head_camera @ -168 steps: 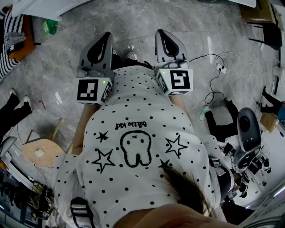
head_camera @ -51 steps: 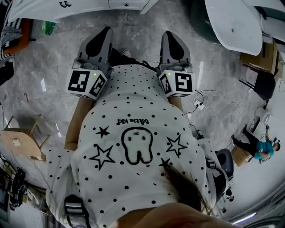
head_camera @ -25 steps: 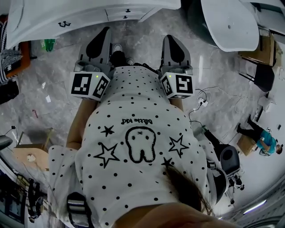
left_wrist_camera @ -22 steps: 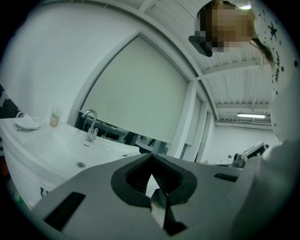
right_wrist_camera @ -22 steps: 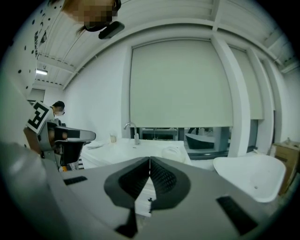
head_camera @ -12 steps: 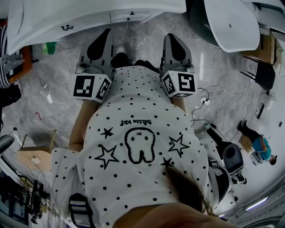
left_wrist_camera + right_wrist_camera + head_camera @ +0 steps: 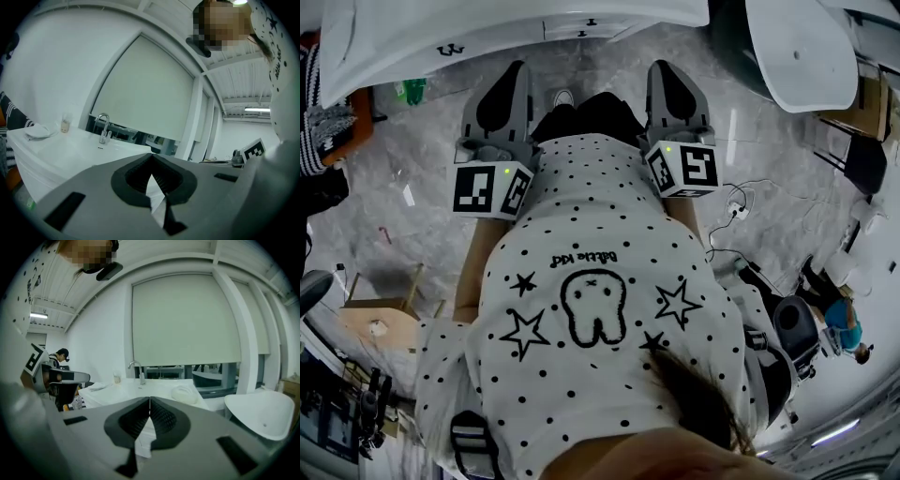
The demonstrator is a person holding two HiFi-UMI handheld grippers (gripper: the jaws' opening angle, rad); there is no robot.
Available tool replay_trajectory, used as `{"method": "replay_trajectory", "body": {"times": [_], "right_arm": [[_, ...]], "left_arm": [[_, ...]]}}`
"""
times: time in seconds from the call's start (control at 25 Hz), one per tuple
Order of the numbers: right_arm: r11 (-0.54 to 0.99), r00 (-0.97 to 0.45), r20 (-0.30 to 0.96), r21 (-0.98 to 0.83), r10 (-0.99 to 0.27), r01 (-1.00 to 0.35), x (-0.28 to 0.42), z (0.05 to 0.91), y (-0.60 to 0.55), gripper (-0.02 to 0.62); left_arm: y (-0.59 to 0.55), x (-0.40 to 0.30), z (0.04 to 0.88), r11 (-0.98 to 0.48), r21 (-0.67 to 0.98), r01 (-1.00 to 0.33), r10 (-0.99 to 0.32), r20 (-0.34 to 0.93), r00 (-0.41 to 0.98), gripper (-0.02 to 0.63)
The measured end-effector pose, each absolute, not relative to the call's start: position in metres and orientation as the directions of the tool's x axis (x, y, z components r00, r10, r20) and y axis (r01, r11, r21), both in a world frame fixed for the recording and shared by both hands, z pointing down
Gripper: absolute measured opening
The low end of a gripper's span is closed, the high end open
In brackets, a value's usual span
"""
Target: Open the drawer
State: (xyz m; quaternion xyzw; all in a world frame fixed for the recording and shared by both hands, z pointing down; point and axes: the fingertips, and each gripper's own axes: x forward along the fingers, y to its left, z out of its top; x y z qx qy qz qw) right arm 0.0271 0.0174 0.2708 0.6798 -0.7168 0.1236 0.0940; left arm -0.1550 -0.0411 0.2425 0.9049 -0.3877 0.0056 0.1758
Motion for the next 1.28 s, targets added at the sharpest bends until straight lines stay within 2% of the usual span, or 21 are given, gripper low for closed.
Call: {"method": "replay_trajectory", "body": {"times": [0.12,0.32,0.8,1.28], "right_arm": [[0.045,-0.058,0.299,-0.051,-0.953,-0.998,0.037,0.270,0.015,0.014],[0.033,-0.053,0.313,-0.068,-0.948,-0.997,0.118,0.271,0.005,0.014],[0.069,-0.085,0.346,-0.057,-0.934,-0.996,0.106,0.277,0.002,0.014],[0.122,-0.130,0.319,-0.045,-0.939,-0.991,0.100,0.273,-0.011,0.014]], "left_arm": [[-0.045,-0.143,0.242,-0.640,0.311,-0.703,-0.696,0.152,0.701,0.005],[-0.056,-0.062,0.242,-0.642,0.313,-0.700,-0.684,0.180,0.707,0.005],[-0.053,-0.078,0.250,-0.595,0.335,-0.731,-0.712,0.203,0.673,0.005],[-0.057,-0.096,0.249,-0.525,0.337,-0.781,-0.778,0.181,0.601,0.005]]}}
